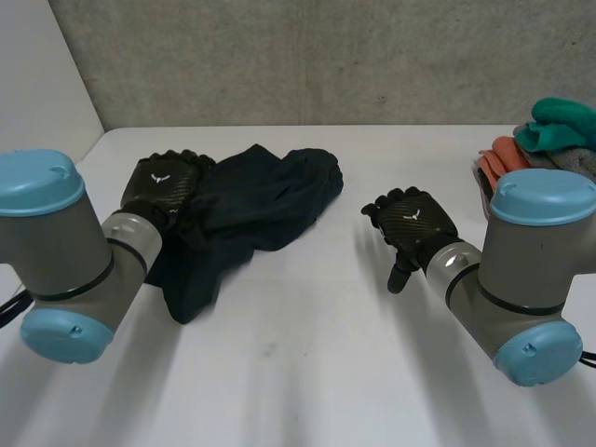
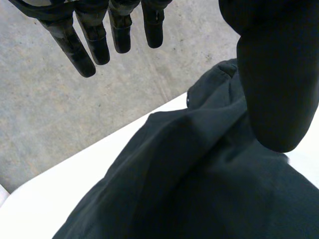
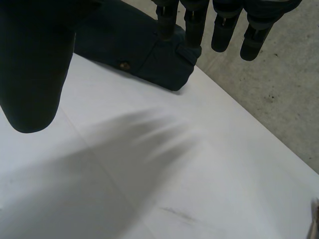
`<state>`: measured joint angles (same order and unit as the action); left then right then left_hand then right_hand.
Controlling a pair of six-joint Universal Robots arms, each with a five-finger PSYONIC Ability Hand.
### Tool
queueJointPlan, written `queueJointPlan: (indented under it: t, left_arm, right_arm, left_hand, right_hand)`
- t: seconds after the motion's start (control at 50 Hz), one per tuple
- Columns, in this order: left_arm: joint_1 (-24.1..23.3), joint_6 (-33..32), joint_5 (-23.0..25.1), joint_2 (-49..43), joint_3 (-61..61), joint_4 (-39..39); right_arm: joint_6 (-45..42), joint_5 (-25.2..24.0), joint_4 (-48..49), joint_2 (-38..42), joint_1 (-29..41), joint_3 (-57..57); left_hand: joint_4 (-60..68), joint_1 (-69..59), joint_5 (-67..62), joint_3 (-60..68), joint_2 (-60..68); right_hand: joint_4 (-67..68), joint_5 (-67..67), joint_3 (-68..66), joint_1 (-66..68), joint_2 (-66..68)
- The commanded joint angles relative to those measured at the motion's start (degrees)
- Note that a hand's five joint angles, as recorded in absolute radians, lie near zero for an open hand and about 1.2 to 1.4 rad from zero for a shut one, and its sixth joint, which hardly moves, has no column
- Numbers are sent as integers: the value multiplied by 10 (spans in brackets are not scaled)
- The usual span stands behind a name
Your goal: Fold the laundry.
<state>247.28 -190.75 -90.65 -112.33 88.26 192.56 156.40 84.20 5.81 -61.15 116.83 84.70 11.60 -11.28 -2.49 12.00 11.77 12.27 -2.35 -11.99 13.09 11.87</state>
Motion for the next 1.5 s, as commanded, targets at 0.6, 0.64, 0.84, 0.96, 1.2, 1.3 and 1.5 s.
queueJointPlan:
  t: [0.6,0.64,0.84,0.96,1.2,1.3,1.5]
  left_arm:
    - [-12,-103,89,24,-61,-187]
    - [-26,-110,106,63,-6,-164]
    - [-60,-151,101,164,147,-66]
    - [-57,-150,91,193,176,-42]
    - [-39,-164,85,171,170,-43]
    - [-16,-168,90,160,169,-52]
    - [-14,-148,162,153,184,-176]
  right_arm:
    - [-90,-102,0,4,-55,-149]
    - [-108,-140,1,30,-47,-184]
    - [-173,-220,-16,147,-6,-274]
    - [-238,-206,-3,223,13,-281]
    - [-160,-61,15,134,9,-200]
    - [-82,-54,-54,13,-23,-104]
    - [-194,-54,-429,-171,-78,69]
  left_hand:
    - [684,-687,-675,680,682]
    - [684,-687,-675,680,682]
    - [684,-687,-675,680,682]
    - [684,-687,-675,680,682]
    - [684,-687,-675,680,682]
    - [684,-687,-675,680,682]
    - [684,-687,-675,680,682]
  right_hand:
    - [-23,23,20,-31,-19]
    - [-23,23,20,-31,-19]
    - [-23,23,20,-31,-19]
    - [-1,2,-2,-9,3]
    - [677,-677,-680,669,681]
    - [677,-677,-680,669,681]
    - [677,-677,-680,669,681]
